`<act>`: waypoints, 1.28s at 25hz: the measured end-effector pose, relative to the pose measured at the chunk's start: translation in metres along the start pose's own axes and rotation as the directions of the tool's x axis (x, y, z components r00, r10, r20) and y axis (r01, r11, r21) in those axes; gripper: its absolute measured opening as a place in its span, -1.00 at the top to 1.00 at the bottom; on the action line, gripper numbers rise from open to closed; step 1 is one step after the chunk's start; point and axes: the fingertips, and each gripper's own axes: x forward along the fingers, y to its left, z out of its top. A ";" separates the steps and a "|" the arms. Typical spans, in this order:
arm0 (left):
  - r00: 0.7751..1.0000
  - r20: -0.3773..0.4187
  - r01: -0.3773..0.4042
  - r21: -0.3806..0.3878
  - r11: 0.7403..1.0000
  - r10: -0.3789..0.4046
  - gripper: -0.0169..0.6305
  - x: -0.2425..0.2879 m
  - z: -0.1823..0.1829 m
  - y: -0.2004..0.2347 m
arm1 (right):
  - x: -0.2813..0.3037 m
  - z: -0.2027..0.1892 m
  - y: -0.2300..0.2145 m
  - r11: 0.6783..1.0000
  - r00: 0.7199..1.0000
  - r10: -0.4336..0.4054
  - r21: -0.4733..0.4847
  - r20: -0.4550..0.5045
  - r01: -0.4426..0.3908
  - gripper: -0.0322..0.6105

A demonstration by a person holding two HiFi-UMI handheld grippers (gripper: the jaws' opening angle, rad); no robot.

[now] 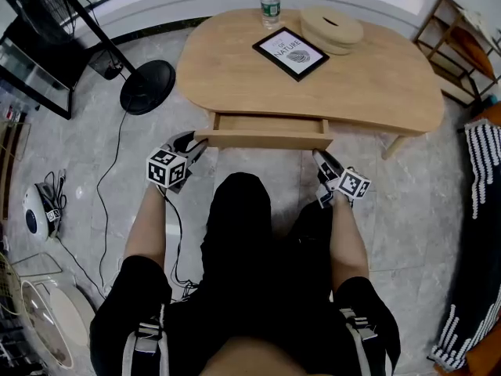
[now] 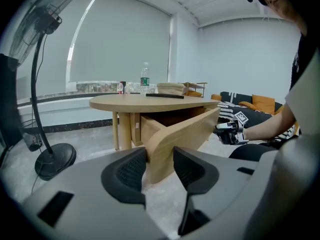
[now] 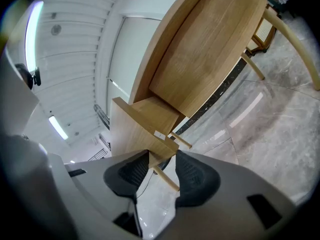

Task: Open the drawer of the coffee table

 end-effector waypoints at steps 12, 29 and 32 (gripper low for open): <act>0.998 -0.015 -0.067 -0.018 0.998 0.067 0.36 -0.016 -0.009 -0.012 | -0.016 -0.014 0.006 0.998 0.998 -0.055 -0.040 -0.038 0.053 0.38; 0.885 0.214 -0.398 -0.113 0.911 0.413 0.63 -0.098 0.077 -0.021 | -0.089 0.133 0.111 0.699 0.858 -0.367 -0.502 0.358 0.509 0.47; 0.847 0.300 -0.429 -0.103 0.897 0.439 0.67 -0.110 0.132 -0.041 | -0.081 0.162 0.177 0.627 0.851 -0.300 -0.583 0.431 0.517 0.51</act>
